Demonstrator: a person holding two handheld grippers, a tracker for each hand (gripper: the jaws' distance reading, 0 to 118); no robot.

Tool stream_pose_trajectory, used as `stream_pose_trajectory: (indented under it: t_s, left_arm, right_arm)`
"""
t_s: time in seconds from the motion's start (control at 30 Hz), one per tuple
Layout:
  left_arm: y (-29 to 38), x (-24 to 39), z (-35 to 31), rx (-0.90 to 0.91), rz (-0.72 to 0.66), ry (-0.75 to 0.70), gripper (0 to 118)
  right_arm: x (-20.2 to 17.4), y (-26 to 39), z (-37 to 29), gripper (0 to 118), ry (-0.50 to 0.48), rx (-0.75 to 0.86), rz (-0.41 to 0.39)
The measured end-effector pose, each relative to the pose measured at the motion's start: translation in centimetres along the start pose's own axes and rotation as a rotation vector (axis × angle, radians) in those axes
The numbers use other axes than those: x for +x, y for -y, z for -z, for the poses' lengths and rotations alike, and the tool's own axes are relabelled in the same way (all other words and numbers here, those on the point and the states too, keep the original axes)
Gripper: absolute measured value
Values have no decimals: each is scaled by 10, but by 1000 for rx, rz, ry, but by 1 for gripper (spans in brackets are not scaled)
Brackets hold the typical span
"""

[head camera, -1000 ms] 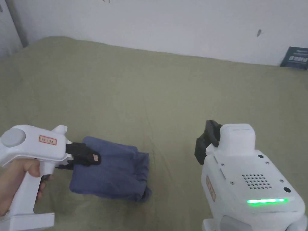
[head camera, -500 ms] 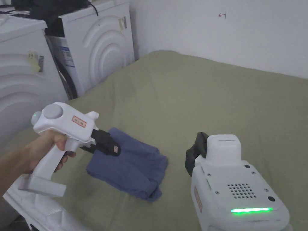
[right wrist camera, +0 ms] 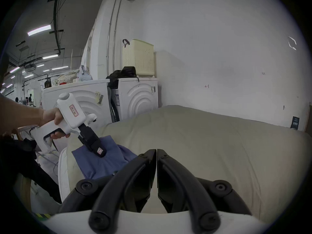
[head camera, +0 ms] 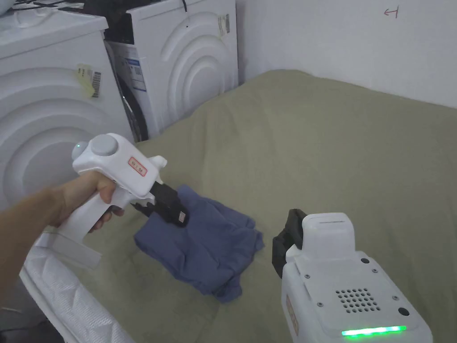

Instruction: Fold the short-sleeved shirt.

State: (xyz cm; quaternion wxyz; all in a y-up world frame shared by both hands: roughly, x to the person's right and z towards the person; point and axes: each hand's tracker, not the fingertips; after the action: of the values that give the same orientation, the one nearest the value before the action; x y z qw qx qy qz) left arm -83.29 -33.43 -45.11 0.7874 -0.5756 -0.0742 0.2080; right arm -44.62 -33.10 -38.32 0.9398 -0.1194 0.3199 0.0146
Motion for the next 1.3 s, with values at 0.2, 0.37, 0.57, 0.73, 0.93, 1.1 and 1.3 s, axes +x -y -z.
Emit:
stream_pose_trajectory:
  t_s: [0.2,0.37,0.57,0.73,0.93,1.1,1.3]
  left_arm:
    - [-2,1,-7,57,11,-120,108]
    - [9,21,-40,216,26,-160,118]
    - [54,121,-45,331,79,-12,38]
    - [116,262,-8,426,128,143,7]
    - [216,456,27,695,290,73,7]
    - [276,557,23,893,435,48,7]
    - [320,607,10,1038,540,-35,7]
  right_arm:
    - [7,0,-10,8,-14,-22,1]
    - [28,-6,-41,8,8,-37,15]
    - [64,-25,-121,8,112,-4,-17]
    - [114,-39,-210,8,250,31,-23]
    - [188,-39,-331,8,471,48,2]
    - [235,-31,-409,8,616,62,-20]
    - [260,-28,-464,8,701,96,10]
